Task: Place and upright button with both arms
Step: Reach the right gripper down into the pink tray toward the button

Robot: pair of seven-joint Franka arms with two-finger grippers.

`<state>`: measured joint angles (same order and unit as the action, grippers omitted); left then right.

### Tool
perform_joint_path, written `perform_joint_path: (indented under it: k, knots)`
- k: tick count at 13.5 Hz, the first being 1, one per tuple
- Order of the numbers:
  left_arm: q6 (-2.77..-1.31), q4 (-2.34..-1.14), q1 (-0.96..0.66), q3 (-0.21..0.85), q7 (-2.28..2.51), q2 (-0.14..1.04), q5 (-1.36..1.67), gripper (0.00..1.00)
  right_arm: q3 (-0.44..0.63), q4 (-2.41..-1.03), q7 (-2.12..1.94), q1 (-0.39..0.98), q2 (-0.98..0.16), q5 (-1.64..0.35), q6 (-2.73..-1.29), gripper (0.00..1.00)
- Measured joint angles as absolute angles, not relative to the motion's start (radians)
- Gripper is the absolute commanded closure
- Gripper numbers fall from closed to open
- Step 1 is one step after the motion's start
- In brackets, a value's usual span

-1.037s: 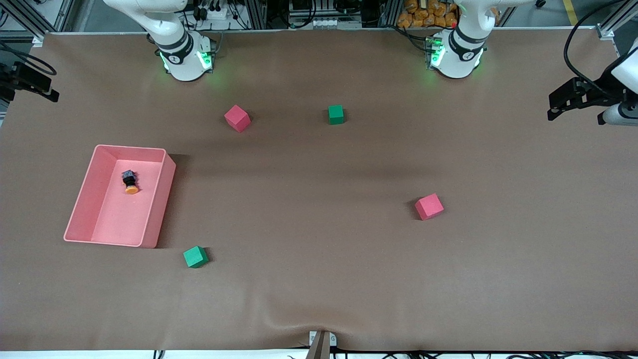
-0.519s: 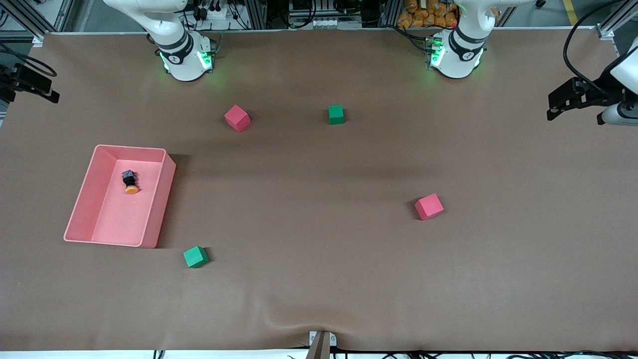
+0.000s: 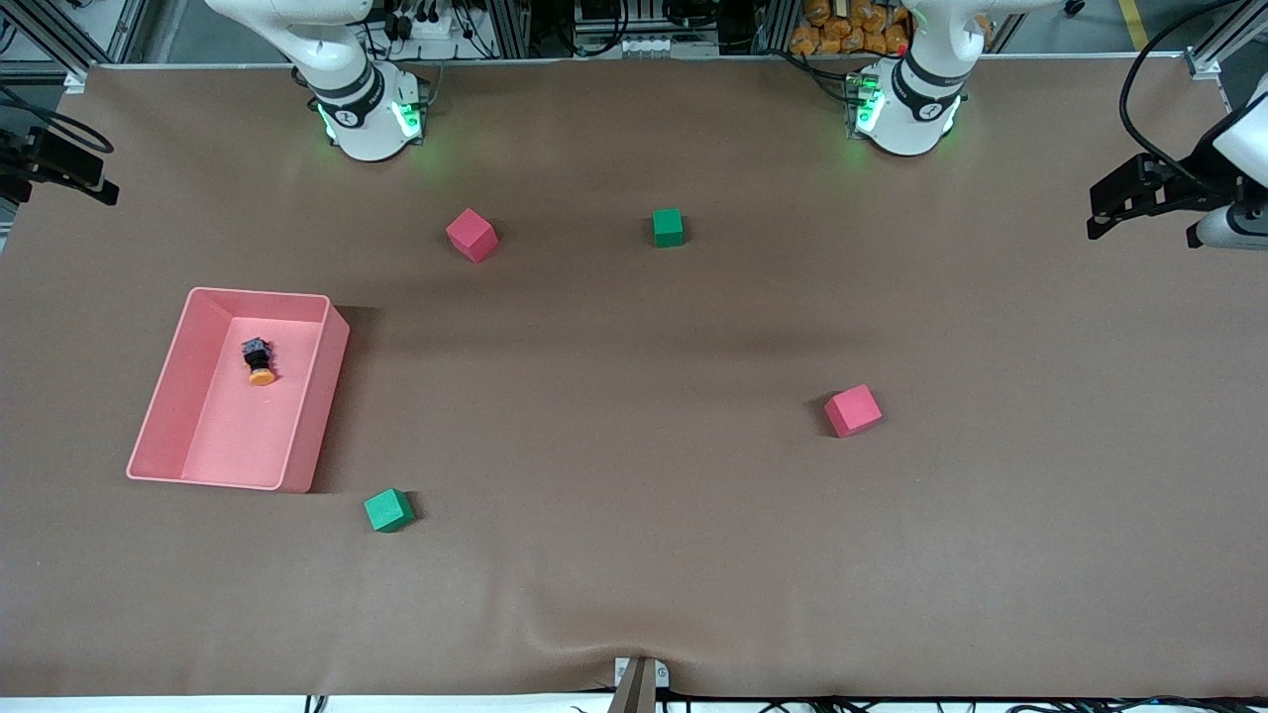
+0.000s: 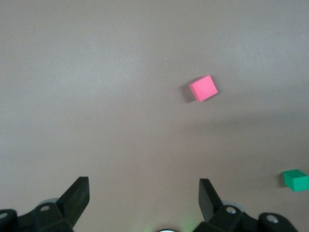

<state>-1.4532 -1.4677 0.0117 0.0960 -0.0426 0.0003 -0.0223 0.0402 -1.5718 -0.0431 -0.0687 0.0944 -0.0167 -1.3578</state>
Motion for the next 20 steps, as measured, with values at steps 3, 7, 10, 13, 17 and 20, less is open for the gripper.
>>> perform_joint_path:
  k: [3, 7, 10, 13, 17, 20]
  knots:
    - [-1.453, -1.468, 0.012, 0.097, -0.043, 0.000, -0.022, 0.00, 0.046, -1.628, -0.043, -0.078, 0.084, -0.017, -1.409, 0.00]
    - [-1.453, -1.469, 0.012, 0.098, -0.043, 0.000, -0.022, 0.00, 0.050, -1.821, -0.060, -0.101, 0.031, -0.017, -1.658, 0.00]
    - [-1.452, -1.469, 0.012, 0.098, -0.043, 0.000, -0.022, 0.00, 0.051, -1.968, -0.130, -0.122, -0.023, -0.017, -1.869, 0.00]
    - [-1.452, -1.470, 0.012, 0.098, -0.043, 0.000, -0.022, 0.00, 0.052, -2.063, -0.186, -0.127, -0.073, -0.016, -2.001, 0.00]
    - [-1.452, -1.471, 0.012, 0.098, -0.043, 0.001, -0.022, 0.00, 0.052, -2.113, -0.336, -0.135, -0.128, -0.016, -2.121, 0.00]
    - [-1.452, -1.474, 0.012, 0.099, -0.043, 0.003, -0.022, 0.00, 0.052, -2.116, -0.484, -0.159, -0.161, -0.016, -2.173, 0.00]
